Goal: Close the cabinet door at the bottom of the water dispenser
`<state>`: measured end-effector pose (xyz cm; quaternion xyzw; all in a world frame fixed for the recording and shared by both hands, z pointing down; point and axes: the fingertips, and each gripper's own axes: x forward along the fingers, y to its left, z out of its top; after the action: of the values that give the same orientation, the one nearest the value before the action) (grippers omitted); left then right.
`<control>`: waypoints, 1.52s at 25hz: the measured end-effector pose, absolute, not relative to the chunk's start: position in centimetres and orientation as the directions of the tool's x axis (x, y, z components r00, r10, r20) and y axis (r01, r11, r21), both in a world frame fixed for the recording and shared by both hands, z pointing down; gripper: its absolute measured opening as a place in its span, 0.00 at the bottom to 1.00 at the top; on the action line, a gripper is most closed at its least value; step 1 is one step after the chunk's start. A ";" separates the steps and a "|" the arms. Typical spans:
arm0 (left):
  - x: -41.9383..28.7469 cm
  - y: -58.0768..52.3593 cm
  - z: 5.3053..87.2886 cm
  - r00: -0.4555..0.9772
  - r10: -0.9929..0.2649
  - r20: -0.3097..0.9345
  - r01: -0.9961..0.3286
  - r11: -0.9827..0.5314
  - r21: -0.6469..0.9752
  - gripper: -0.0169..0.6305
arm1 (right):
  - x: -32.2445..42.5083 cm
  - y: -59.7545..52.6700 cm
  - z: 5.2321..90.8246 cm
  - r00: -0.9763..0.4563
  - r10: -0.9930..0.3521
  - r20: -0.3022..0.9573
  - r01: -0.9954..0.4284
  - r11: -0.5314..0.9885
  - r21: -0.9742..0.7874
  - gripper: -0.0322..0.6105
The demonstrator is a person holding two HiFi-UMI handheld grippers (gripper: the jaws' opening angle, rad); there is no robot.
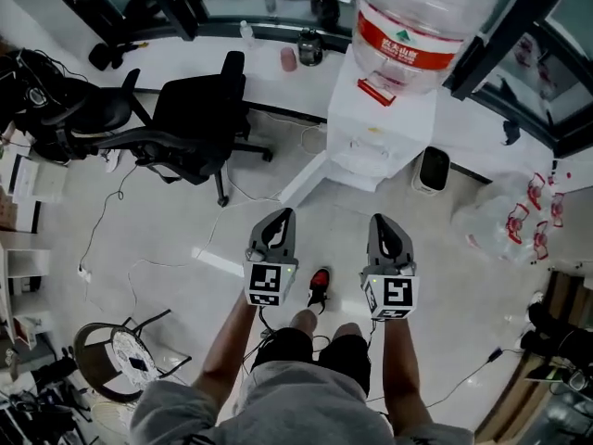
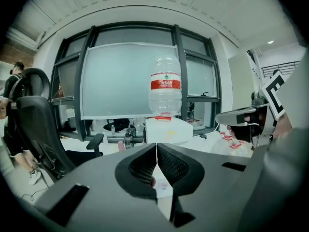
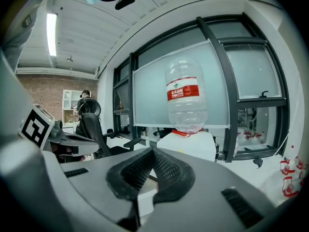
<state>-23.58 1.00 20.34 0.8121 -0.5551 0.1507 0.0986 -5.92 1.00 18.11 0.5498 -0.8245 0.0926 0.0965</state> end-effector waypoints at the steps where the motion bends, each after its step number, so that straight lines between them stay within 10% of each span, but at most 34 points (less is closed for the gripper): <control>1: -23.8 0.5 21.4 0.331 -0.872 0.361 -0.934 -0.357 -0.004 0.06 | -6.2 0.4 19.1 -0.380 -0.885 0.269 -0.923 0.382 -0.047 0.07; 38: -31.7 -3.6 63.6 0.084 -0.818 0.569 -0.996 -0.071 0.045 0.07 | -17.7 -6.3 61.9 -0.640 -0.557 0.530 -0.724 0.668 -0.172 0.07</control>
<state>-31.72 -3.64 63.57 0.7029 -0.6453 0.2036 0.2192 -17.71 -6.34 61.94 0.3613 -0.8858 0.1878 0.2224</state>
